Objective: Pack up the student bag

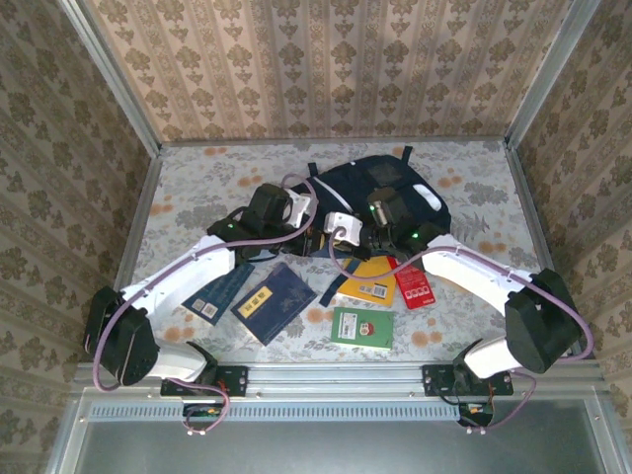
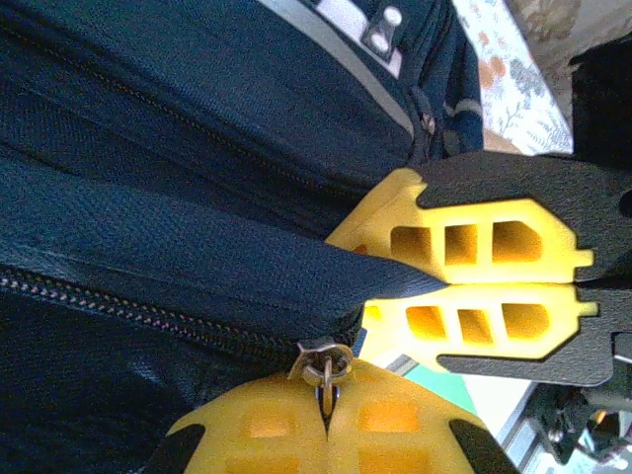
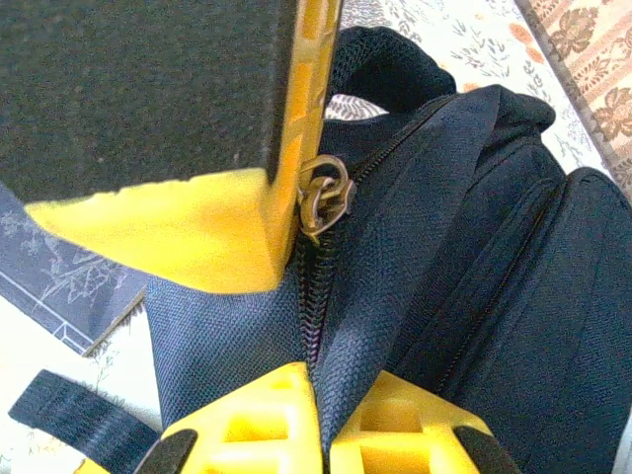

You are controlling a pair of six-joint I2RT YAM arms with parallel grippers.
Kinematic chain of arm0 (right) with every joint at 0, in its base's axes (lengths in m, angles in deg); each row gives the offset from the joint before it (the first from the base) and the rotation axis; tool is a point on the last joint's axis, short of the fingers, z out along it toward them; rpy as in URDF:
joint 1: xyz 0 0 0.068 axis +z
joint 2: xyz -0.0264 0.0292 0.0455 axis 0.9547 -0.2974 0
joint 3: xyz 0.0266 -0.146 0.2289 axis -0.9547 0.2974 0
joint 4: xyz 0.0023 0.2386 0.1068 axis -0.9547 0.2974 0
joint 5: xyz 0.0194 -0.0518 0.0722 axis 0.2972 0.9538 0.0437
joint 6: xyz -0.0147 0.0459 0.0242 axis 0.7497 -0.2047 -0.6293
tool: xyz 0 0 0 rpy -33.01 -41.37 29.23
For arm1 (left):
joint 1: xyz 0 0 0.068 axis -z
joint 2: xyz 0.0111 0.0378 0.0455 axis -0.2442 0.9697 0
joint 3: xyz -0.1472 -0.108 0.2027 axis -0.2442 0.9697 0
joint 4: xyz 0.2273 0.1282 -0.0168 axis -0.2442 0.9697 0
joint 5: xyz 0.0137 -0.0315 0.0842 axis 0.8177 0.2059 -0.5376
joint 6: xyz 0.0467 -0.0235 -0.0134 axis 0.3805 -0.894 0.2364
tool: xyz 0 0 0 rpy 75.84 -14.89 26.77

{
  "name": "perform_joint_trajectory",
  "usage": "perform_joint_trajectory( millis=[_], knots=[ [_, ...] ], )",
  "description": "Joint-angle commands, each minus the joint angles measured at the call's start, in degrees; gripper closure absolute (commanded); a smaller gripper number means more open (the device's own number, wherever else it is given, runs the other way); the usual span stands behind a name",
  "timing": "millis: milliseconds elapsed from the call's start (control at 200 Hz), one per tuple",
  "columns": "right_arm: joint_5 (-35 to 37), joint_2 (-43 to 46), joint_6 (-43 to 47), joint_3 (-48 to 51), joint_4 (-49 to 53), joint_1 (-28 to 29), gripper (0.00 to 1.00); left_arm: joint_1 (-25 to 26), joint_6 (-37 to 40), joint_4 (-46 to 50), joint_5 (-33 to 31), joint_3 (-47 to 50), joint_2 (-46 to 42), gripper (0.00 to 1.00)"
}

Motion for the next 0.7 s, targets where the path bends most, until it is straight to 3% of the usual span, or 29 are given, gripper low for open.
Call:
perform_joint_trajectory(
  millis=[0,340,610,695],
  knots=[
    [3.0,4.2,5.2,3.3,-0.2,-0.3,1.00,-1.2,2.9,1.3,-2.1,-3.7,-4.0,1.00],
    [2.5,11.2,9.5,8.3,-1.7,-0.6,1.00,-8.1,3.4,6.8,-4.2,-2.7,-3.2,1.00],
    [2.2,12.6,11.3,10.8,-3.8,-0.7,1.00,-9.6,1.9,5.9,-2.9,-1.2,-2.3,1.00],
    [1.4,13.0,9.0,12.1,-6.7,-0.5,0.61,-9.6,-0.8,2.8,-0.2,0.6,-3.3,1.00]
  ],
)
